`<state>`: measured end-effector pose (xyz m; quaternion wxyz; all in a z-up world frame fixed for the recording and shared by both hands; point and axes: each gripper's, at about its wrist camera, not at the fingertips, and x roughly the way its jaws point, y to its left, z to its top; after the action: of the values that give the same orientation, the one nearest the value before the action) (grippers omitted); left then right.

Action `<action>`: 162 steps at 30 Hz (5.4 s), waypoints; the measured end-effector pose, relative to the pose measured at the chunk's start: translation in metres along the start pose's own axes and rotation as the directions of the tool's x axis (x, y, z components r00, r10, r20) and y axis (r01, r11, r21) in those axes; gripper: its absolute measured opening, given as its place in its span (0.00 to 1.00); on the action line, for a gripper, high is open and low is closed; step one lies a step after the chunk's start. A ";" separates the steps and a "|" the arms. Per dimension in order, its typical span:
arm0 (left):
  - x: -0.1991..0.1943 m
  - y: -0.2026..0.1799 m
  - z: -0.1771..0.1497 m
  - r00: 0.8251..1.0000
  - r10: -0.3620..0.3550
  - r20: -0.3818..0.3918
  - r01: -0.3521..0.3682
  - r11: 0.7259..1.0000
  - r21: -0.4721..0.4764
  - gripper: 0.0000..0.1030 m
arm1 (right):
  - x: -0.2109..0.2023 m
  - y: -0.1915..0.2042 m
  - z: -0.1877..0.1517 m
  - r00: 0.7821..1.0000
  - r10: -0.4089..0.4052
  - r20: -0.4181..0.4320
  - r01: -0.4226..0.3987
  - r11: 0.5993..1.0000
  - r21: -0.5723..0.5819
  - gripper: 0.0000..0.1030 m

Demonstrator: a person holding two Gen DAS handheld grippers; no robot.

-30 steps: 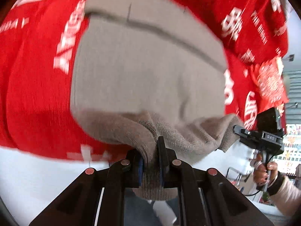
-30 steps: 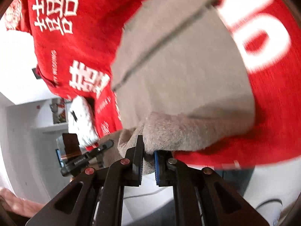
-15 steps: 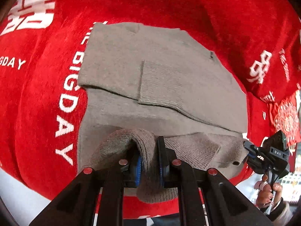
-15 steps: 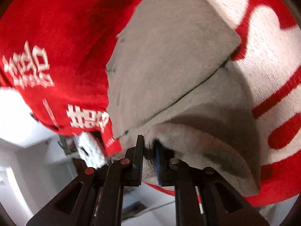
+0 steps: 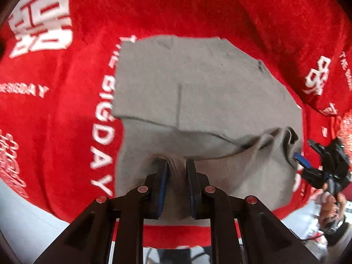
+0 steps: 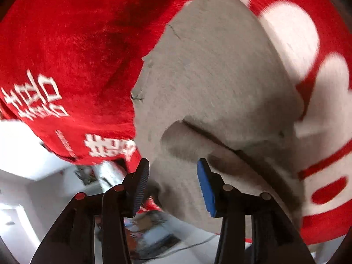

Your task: Fold small clothes

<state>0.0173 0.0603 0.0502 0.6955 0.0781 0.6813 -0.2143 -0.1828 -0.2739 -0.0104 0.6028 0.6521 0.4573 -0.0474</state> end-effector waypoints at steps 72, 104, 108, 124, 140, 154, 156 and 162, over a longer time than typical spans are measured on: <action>0.099 0.010 0.181 0.979 0.118 0.164 -0.127 0.991 0.046 0.07 | 0.074 0.095 0.100 0.693 -0.612 0.382 0.719 0.626 -0.301 0.08; 0.080 0.042 0.027 0.993 0.114 -0.014 -0.114 0.993 0.001 0.07 | 0.004 0.005 -0.025 0.714 -0.668 0.209 0.700 0.672 -0.243 0.06; 0.080 0.050 0.026 0.995 0.099 -0.016 -0.099 0.995 -0.008 0.07 | -0.012 -0.001 -0.026 0.738 -0.649 0.185 0.674 0.724 -0.147 0.07; 0.062 0.048 0.080 0.992 0.079 0.097 -0.076 0.997 -0.024 0.07 | 0.022 0.041 -0.022 0.760 -0.584 0.286 0.644 0.737 -0.205 0.07; 0.073 0.079 0.090 0.993 0.104 0.062 -0.101 0.994 -0.048 0.07 | -0.038 0.015 -0.038 0.783 -0.574 0.239 0.615 0.772 -0.161 0.11; 0.052 0.063 0.025 0.995 0.096 -0.038 -0.093 0.994 0.064 0.07 | 0.049 0.052 -0.096 0.858 -0.511 0.044 0.498 0.810 -0.311 0.22; 0.054 0.060 0.012 0.991 0.120 -0.054 -0.116 0.991 0.070 0.44 | 0.064 0.056 -0.104 0.862 -0.506 0.021 0.485 0.813 -0.323 0.47; 0.049 0.054 -0.010 0.978 0.203 -0.040 -0.199 0.977 0.081 0.99 | 0.099 0.063 -0.121 0.868 -0.495 -0.033 0.454 0.820 -0.349 0.57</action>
<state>0.0291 0.1032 -0.0081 0.6937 0.1781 0.6776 -0.1669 -0.1436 -0.1107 0.0086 0.6431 0.4088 0.6427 -0.0791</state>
